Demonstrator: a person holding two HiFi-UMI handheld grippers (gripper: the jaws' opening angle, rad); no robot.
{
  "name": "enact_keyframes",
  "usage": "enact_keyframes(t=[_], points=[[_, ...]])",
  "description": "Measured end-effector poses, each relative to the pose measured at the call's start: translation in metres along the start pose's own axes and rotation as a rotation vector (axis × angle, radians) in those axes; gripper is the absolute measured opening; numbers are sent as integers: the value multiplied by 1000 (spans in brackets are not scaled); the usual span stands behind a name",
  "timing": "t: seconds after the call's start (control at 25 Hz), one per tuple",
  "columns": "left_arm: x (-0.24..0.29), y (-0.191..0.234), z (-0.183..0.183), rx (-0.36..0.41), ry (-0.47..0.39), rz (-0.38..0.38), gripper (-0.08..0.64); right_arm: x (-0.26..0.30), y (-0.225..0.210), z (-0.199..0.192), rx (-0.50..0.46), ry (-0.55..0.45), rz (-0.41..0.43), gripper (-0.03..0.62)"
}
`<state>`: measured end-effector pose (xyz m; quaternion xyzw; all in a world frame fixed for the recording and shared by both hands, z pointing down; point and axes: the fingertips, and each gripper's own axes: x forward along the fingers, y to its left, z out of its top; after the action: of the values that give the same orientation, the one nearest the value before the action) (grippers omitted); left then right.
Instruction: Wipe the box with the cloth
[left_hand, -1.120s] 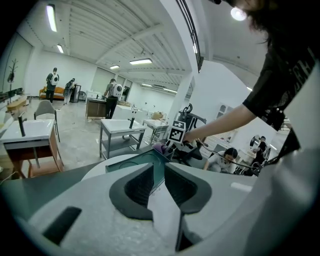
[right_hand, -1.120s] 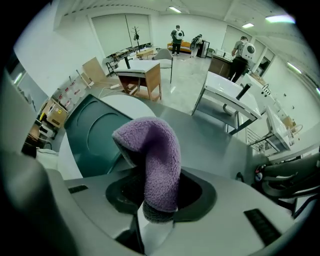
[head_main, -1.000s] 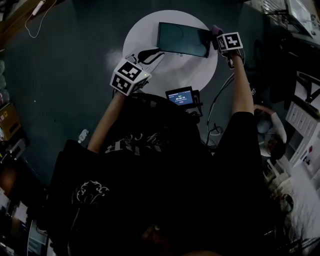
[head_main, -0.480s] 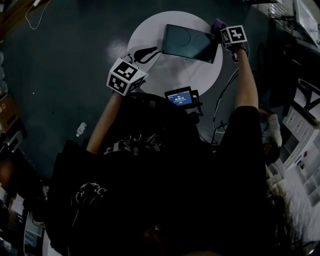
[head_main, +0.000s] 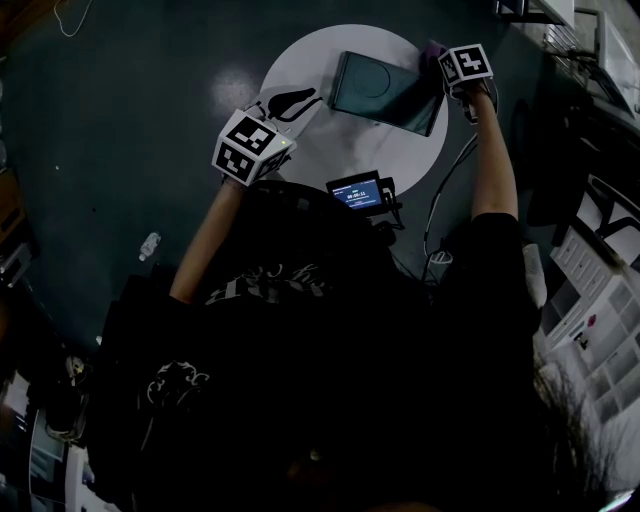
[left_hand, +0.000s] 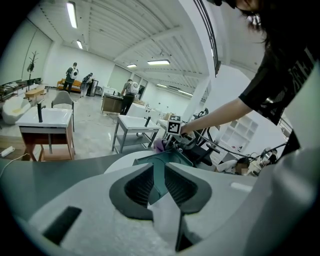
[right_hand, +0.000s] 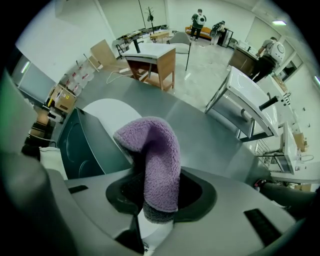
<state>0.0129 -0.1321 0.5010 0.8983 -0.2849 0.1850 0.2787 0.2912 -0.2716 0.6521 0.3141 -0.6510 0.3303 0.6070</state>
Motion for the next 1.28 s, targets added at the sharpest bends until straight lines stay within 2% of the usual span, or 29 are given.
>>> enact_keyframes(t=[0.16,0.6,1.28], points=[[-2,1,0,-7,-17,6,60,0,22,9,-20,18,6,110],[-10,2,8,-16,-66,12,60,-5,103,72,-185,-24,89,110],[-60,36,3,-41,-143,91,60,-11,175,145,-318,-26,91,110]])
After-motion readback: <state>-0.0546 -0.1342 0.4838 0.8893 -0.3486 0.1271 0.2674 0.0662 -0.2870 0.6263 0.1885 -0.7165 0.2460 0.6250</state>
